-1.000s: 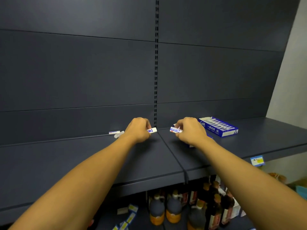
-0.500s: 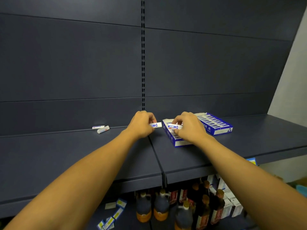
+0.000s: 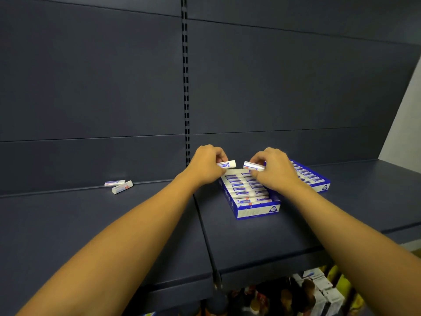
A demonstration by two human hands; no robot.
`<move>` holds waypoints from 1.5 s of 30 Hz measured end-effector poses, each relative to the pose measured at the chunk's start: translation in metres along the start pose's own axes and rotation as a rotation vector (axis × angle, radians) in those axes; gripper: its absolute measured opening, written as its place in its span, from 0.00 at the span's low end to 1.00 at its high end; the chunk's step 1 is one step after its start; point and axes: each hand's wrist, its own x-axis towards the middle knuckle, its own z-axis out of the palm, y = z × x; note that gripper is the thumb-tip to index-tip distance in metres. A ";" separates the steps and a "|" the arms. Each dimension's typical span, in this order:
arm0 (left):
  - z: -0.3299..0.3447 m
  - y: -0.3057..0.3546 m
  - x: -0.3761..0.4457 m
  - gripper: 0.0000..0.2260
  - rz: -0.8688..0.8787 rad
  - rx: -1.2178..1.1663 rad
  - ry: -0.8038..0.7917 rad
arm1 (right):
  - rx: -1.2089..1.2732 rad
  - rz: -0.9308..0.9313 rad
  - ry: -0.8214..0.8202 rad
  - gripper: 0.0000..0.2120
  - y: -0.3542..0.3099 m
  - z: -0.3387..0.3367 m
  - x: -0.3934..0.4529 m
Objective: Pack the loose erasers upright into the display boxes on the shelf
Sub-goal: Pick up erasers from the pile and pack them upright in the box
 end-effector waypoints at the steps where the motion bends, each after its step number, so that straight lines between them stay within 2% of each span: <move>1: 0.002 -0.001 0.001 0.07 0.002 0.000 0.000 | 0.001 0.001 0.005 0.11 0.006 0.000 0.003; 6: 0.015 -0.009 -0.001 0.07 0.000 -0.030 0.044 | 0.054 -0.077 0.050 0.10 0.033 0.003 0.015; 13: 0.034 -0.005 -0.010 0.10 -0.022 -0.025 0.058 | 0.194 -0.337 -0.081 0.10 0.059 0.016 0.022; 19: 0.042 -0.005 -0.015 0.11 -0.027 -0.089 0.102 | 0.354 -0.422 -0.050 0.11 0.073 0.031 0.021; 27: 0.047 0.002 -0.019 0.11 0.079 0.038 0.069 | 0.290 -0.519 -0.101 0.15 0.076 0.034 0.023; 32: 0.046 0.004 -0.023 0.11 0.107 0.063 0.081 | 0.295 -0.542 -0.121 0.15 0.074 0.030 0.021; 38: 0.044 0.009 -0.025 0.11 0.055 -0.007 0.097 | 0.315 -0.508 -0.134 0.14 0.071 0.021 0.016; 45: 0.043 0.012 -0.026 0.10 0.004 -0.072 0.114 | 0.537 -0.306 -0.346 0.14 0.064 0.010 0.013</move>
